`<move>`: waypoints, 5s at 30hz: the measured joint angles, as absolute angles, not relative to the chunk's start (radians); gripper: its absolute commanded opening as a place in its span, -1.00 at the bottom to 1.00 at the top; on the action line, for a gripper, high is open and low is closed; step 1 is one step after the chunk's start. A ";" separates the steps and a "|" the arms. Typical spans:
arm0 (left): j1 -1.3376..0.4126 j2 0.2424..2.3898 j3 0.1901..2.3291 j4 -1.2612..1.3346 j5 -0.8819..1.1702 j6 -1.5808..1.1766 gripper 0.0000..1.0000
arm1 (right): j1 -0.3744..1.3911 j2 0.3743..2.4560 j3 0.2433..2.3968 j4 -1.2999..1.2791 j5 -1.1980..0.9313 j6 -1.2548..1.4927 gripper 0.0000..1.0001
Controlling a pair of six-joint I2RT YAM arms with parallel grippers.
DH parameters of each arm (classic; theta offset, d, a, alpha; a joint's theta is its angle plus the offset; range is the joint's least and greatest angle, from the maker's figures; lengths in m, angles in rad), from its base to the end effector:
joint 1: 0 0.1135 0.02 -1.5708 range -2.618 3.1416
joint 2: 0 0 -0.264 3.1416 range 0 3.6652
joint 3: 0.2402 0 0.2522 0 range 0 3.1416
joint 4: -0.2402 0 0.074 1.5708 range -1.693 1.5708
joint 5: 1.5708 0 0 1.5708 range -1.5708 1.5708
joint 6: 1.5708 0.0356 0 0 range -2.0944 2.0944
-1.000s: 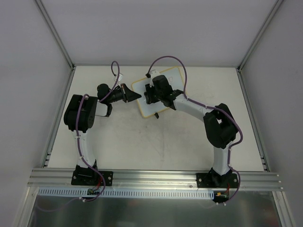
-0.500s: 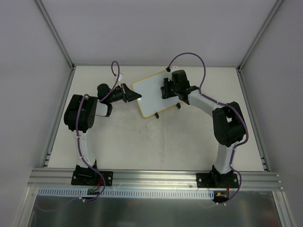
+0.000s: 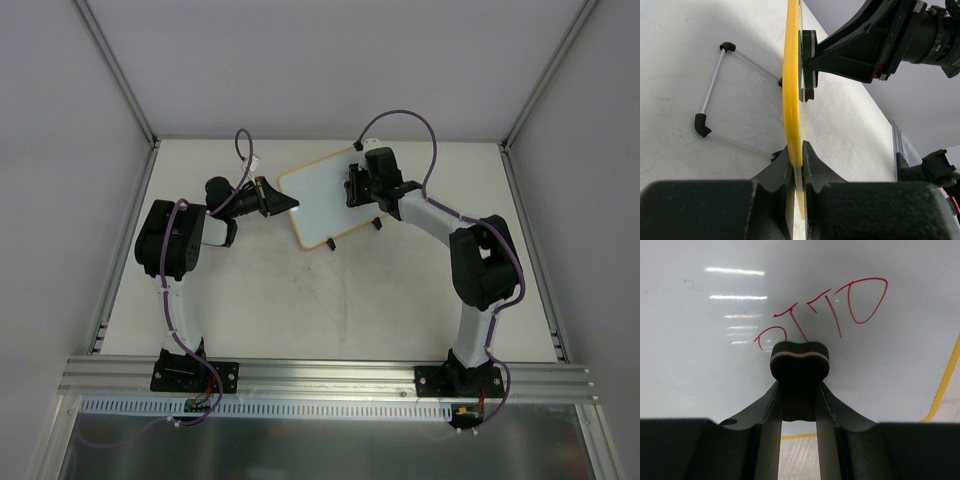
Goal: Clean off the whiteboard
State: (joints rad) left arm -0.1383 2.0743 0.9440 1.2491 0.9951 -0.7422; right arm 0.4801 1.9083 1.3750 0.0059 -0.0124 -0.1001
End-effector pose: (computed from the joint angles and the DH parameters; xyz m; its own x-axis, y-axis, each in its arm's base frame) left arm 0.3909 -0.0846 0.1598 -0.5218 -0.2989 -0.7990 0.7426 0.3017 -0.5979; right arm 0.3932 0.2053 0.2346 -0.3971 -0.3194 -0.8604 -0.5136 0.8543 -0.0801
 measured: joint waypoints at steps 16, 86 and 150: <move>-0.136 2.074 0.946 1.255 1.013 -0.738 -1.00 | 0.758 1.950 1.437 -0.005 0.078 -0.105 -0.99; -0.136 2.086 0.959 1.250 1.012 -0.743 -1.00 | 0.640 2.025 1.663 -0.139 -0.007 -0.143 -0.99; -0.137 2.088 0.963 1.252 1.016 -0.743 -1.00 | 0.642 2.027 1.680 -0.147 -0.016 -0.136 -0.99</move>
State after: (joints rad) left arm -0.1368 2.0876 0.9630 1.2522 1.0164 -0.7429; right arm 0.6422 2.0274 1.6798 -0.1471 -0.0162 -0.1356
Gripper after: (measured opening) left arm 0.045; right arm 0.305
